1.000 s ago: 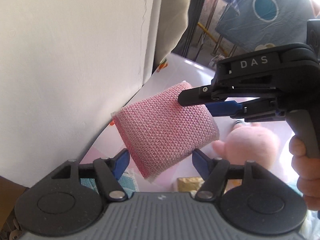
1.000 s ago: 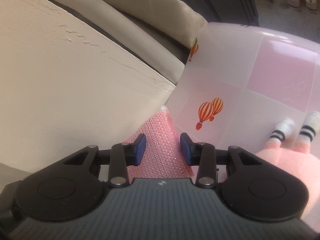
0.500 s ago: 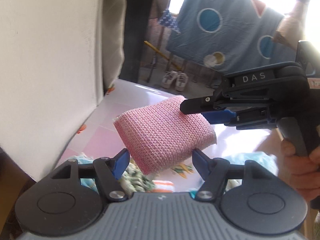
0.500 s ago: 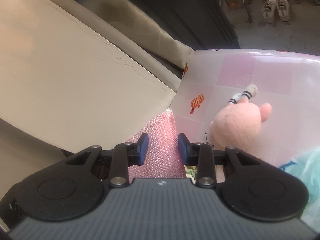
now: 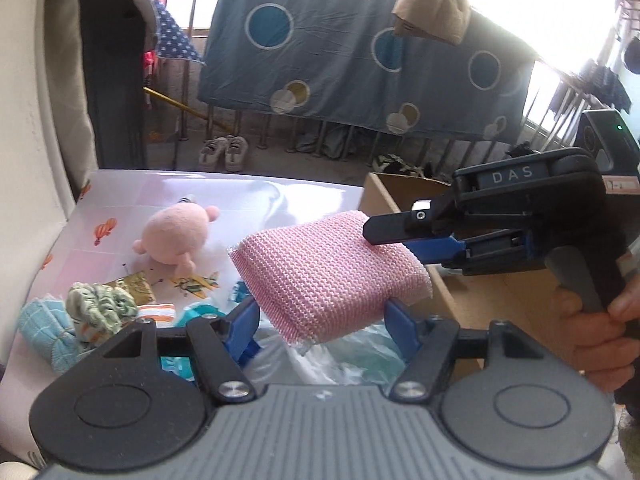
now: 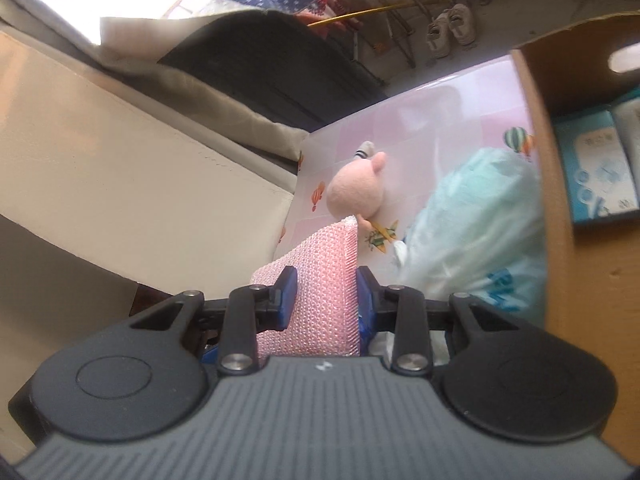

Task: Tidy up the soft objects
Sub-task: 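Carry the pink knitted cloth with the right gripper into the cardboard box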

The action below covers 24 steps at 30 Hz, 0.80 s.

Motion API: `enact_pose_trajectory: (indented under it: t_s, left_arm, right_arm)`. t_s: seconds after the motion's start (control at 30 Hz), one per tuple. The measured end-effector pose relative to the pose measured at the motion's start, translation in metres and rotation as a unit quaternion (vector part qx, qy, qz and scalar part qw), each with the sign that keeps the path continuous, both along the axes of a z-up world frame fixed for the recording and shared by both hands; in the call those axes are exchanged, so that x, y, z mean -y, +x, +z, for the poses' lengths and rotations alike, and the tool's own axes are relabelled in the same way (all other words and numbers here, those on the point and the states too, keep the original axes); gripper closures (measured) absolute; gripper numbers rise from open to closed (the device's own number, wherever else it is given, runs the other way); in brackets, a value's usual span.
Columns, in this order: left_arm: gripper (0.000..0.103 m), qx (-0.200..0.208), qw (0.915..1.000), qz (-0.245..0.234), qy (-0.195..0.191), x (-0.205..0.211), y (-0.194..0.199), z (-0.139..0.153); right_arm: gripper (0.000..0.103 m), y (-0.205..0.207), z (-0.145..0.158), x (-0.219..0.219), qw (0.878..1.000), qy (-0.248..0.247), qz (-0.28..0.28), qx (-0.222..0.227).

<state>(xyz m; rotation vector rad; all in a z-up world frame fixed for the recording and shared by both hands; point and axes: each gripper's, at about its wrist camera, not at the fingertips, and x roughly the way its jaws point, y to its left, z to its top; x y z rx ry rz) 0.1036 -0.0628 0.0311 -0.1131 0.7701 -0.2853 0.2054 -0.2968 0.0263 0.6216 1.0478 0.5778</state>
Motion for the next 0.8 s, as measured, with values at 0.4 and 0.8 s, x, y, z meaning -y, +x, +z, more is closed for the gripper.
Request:
enact_pose_trajectory:
  t_s: [0.4, 0.8]
  left_arm:
    - [0.034, -0.006, 0.9925, -0.122, 0.000, 0.095, -0.010, -0.024]
    - [0.034, -0.018, 0.9906, -0.135, 0.008, 0.115, 0.008, -0.033]
  right_arm:
    - [0.077, -0.071, -0.018, 0.134, 0.993, 0.034, -0.112, -0.005]
    - [0.078, -0.053, -0.037, 0.209, 0.981, 0.058, -0.185, 0.002]
